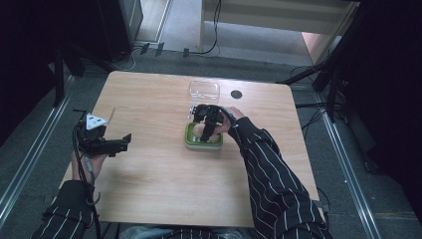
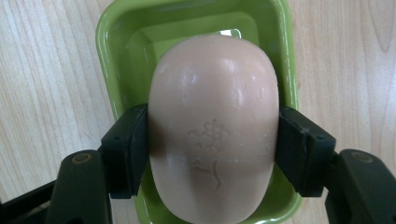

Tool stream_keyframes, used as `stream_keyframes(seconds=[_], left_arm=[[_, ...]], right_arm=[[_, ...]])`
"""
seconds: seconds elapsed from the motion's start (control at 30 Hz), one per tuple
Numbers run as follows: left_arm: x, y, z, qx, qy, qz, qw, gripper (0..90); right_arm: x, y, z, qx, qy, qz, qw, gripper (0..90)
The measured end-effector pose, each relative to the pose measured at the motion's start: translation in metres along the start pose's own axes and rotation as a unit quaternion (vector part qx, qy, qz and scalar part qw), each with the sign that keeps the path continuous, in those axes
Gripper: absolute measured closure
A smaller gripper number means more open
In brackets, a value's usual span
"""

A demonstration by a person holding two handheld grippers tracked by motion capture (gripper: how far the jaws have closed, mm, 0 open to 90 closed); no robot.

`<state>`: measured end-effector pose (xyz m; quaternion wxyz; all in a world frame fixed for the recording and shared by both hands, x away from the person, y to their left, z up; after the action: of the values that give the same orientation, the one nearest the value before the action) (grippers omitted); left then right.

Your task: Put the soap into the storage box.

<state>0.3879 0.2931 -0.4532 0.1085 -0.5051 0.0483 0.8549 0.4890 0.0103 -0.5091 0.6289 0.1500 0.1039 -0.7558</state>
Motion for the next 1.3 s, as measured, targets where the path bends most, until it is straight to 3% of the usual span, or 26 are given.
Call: stream_keyframes(seconds=[0.87, 1.07, 1.3], left_arm=[[0.0, 0.001, 0.0, 0.002, -0.001, -0.002, 1.0, 0.0], [0.0, 0.001, 0.0, 0.001, -0.001, -0.003, 1.0, 0.0], [-0.001, 0.002, -0.001, 0.003, 0.001, -0.002, 1.0, 0.0]], right_arm=[[0.002, 0.001, -0.011, 0.001, -0.01, 0.018, 0.9998, 33.1], [0.002, 0.004, -0.006, 0.01, 0.002, 0.022, 0.9997, 28.5], [0.004, 0.006, 0.005, 0.021, 0.021, 0.01, 0.9995, 21.2]])
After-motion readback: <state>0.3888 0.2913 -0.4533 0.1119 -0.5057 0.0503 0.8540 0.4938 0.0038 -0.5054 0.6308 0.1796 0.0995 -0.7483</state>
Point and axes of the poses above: each handheld gripper's, and its own axes: z roughly backward along the jaws, x roughly out of its underside, y roughly to its right, the point moved 8 cm from there along -z, roughly forward along the jaws, and after that the axes turned 10 degrees about y, right-handed, at the moved point
